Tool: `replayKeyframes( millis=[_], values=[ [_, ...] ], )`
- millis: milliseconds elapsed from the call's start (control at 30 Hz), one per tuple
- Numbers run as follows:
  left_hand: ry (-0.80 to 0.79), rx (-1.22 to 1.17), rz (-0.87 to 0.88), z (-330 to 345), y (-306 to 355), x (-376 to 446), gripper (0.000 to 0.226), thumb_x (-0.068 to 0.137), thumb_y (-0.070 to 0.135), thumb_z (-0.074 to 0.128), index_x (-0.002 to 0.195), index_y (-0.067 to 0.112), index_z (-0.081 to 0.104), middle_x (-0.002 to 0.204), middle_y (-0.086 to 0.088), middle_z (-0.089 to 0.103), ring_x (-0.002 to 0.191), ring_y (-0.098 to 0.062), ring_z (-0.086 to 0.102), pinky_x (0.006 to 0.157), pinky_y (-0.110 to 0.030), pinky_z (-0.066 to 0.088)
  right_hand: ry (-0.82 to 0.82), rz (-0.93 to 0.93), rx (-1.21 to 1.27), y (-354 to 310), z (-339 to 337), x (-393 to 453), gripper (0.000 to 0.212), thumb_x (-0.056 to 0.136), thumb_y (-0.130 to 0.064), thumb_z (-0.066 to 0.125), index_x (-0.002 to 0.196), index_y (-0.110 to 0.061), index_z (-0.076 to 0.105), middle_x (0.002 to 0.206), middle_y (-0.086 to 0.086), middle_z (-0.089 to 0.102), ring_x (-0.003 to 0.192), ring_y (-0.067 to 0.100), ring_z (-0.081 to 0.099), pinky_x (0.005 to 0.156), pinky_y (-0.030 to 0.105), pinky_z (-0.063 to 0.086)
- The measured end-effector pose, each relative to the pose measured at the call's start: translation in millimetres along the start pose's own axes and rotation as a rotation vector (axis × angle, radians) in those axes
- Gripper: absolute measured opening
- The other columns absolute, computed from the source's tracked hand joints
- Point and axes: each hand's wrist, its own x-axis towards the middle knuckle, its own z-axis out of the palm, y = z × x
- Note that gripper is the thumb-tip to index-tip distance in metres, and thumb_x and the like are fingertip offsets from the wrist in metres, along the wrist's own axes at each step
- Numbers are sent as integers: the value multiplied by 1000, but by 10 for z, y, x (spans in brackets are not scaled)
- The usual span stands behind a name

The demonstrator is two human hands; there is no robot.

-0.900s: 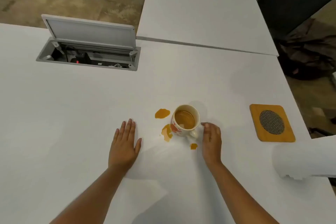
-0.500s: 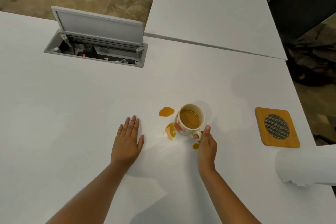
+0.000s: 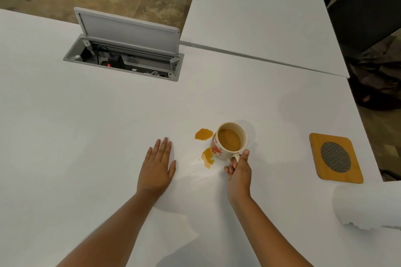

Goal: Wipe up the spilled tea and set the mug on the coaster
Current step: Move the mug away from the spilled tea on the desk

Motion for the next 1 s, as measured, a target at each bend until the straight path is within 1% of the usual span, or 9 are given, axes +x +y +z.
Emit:
replayKeyframes(
  millis=[100, 200, 300, 367, 467, 567, 700, 800, 1000],
  values=[
    [-13, -7, -7, 6, -10, 10, 65, 88, 47, 6, 145, 15, 8, 154, 3, 5, 139, -13, -9, 115, -29, -4, -41, 17, 13, -16, 90, 47, 35, 93, -54, 35, 90, -28, 58, 54, -15, 43, 43, 2, 45, 62, 21, 38],
    [-42, -42, -15, 1, -29, 29, 58, 95, 42, 17, 145, 16, 4, 155, 3, 2, 139, -11, -11, 114, -26, -7, -89, 40, 35, -59, 159, 104, 30, 95, -50, 34, 102, -26, 50, 63, -11, 43, 50, 2, 48, 65, 20, 38],
    [-41, -51, -22, -59, -111, 59, 60, 94, 44, 16, 145, 16, 6, 152, 6, -3, 144, -16, -2, 114, -27, -6, -123, 41, 47, -112, 228, 124, 28, 97, -44, 36, 93, -22, 53, 60, -6, 36, 56, 7, 37, 63, 22, 38],
    [-10, -37, -62, -116, -222, 63, 67, 89, 52, 5, 145, 16, 5, 150, 8, -5, 144, -16, -1, 114, -29, -6, -140, 19, 17, -125, 263, 130, 30, 97, -41, 37, 82, -22, 55, 58, -5, 30, 57, 10, 30, 62, 24, 35],
    [25, -3, -141, -194, -462, 35, 80, 82, 60, -11, 145, 15, 7, 152, 5, -1, 144, -17, 0, 116, -33, -4, -200, -10, -3, -93, 309, 142, 33, 97, -39, 37, 73, -24, 53, 49, -13, 41, 57, 8, 36, 62, 24, 36],
    [50, 21, -259, -257, -652, 14, 69, 86, 48, -1, 145, 14, 8, 156, -1, 8, 144, -17, 2, 117, -36, -2, -277, 0, -40, -34, 414, 117, 33, 97, -42, 37, 75, -28, 59, 66, -12, 56, 68, 4, 51, 72, 22, 41],
    [62, 25, -302, -276, -674, 28, 66, 87, 44, 1, 145, 14, 9, 156, -2, 9, 144, -18, 3, 118, -38, 0, -360, 24, -94, 28, 645, 12, 45, 97, -42, 36, 57, -26, 50, 49, -12, 32, 51, 7, 29, 58, 24, 34],
    [76, 30, -298, -261, -684, 32, 67, 86, 41, 0, 145, 13, 11, 156, -3, 12, 144, -19, 5, 117, -37, 1, -394, 39, -87, 83, 863, -65, 43, 97, -39, 38, 57, -24, 47, 45, -13, 33, 44, 5, 31, 55, 23, 32],
    [94, 13, -318, -238, -681, 42, 58, 88, 25, 16, 144, 10, 17, 154, -6, 19, 144, -20, 11, 117, -38, 3, -475, 24, -177, 213, 1223, -95, 45, 97, -40, 38, 57, -21, 41, 42, -13, 33, 38, 4, 34, 56, 25, 29]
  ],
)
